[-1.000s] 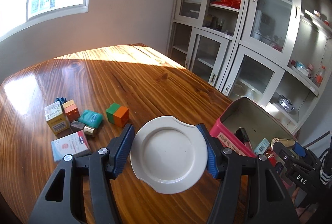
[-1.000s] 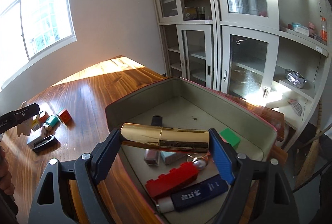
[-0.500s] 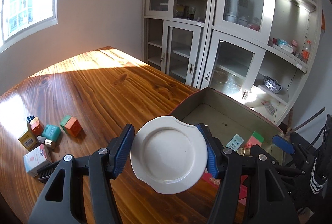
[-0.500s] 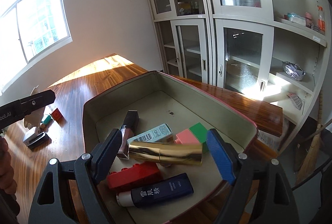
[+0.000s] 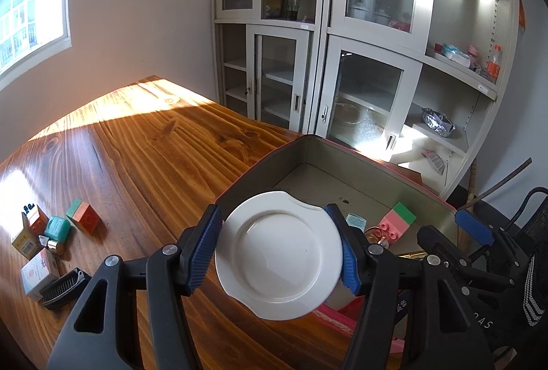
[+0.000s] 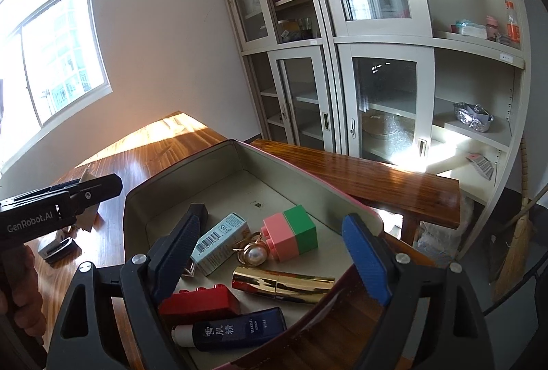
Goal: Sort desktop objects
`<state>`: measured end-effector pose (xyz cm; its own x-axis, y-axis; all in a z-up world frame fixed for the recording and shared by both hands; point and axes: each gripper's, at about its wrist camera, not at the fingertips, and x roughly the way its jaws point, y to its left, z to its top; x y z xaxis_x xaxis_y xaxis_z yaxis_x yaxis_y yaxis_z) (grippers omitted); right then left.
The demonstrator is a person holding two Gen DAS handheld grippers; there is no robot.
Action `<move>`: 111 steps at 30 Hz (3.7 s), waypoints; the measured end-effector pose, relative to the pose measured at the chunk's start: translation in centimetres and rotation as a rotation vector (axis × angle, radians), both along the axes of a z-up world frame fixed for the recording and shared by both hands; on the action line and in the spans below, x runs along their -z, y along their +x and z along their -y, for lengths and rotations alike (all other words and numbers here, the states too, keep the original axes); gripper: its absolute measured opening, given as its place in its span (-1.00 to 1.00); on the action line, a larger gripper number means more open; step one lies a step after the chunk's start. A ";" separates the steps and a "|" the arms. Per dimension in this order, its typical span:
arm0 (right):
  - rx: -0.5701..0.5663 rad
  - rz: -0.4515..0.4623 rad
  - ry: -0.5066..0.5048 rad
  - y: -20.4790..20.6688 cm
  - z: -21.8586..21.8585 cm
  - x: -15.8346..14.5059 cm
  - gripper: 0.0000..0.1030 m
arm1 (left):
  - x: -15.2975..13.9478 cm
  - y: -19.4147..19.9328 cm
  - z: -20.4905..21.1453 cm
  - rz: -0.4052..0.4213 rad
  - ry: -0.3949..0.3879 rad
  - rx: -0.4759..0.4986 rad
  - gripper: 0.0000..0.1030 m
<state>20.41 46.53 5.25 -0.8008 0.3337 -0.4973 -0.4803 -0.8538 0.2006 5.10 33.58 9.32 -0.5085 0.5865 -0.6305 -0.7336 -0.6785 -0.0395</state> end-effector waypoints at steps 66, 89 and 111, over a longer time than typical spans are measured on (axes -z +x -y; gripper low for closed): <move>-0.196 0.024 0.031 -4.5 9.3 -0.9 0.76 | 2.8 -5.3 13.8 0.111 0.060 -0.317 0.38; -0.491 0.122 0.047 -9.2 17.2 0.7 0.99 | 5.5 -11.7 26.0 0.171 0.084 -0.664 0.59; -0.560 0.160 -0.015 -11.2 17.9 2.8 0.99 | 9.0 -16.2 23.8 0.227 -0.045 -0.674 0.71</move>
